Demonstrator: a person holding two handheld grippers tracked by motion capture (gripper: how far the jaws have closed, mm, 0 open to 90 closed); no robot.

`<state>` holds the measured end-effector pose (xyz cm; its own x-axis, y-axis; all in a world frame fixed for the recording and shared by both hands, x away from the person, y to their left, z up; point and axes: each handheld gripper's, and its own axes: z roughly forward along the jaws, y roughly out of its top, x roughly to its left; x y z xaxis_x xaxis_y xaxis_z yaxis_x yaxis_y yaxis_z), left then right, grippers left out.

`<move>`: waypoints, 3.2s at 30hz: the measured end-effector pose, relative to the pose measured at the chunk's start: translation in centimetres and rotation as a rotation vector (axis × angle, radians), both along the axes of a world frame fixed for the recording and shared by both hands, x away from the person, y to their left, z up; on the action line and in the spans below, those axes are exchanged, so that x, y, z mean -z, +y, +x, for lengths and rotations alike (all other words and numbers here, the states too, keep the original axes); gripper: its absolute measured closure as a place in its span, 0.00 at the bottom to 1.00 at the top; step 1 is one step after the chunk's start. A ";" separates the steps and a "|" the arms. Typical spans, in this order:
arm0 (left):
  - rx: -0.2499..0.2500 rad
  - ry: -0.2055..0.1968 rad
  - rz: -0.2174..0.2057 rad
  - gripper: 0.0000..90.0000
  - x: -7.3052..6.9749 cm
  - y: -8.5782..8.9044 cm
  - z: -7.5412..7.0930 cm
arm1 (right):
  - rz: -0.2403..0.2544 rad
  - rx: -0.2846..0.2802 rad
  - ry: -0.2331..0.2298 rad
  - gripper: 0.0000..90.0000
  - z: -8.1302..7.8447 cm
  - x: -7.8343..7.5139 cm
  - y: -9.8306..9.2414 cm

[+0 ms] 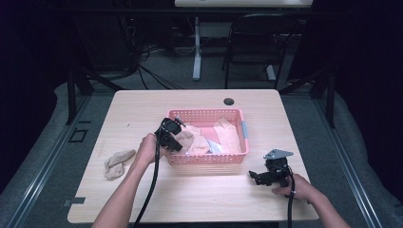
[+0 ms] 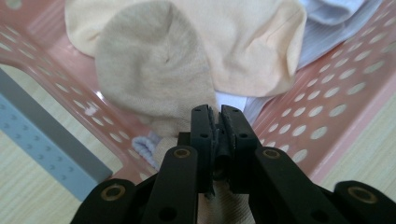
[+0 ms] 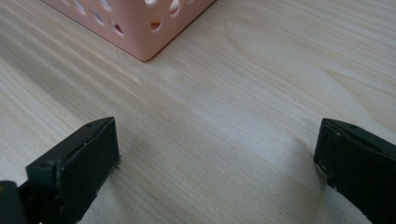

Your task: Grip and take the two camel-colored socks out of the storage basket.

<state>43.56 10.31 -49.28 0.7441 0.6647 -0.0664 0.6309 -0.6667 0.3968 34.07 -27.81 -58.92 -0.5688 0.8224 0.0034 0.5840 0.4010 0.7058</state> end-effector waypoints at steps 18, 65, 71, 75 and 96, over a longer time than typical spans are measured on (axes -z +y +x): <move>0.014 -0.136 -0.033 0.94 -6.5 -0.3 0.1 | 0.000 0.000 0.000 0.00 0.0 0.0 0.0; -0.213 -0.293 -0.086 0.94 -15.1 13.9 -2.9 | 0.003 -0.001 -0.006 0.00 0.1 0.1 0.1; -0.265 -0.265 -0.089 0.94 -13.1 15.9 -3.1 | 0.001 -0.010 -0.006 0.00 0.3 0.1 0.2; -0.303 -0.216 -0.079 0.94 -10.0 17.2 -3.0 | 0.004 -0.010 -0.007 0.00 0.3 0.1 0.2; -0.427 0.022 -0.069 0.67 2.6 19.6 -3.0 | 0.001 -0.010 -0.007 0.00 0.3 0.1 0.2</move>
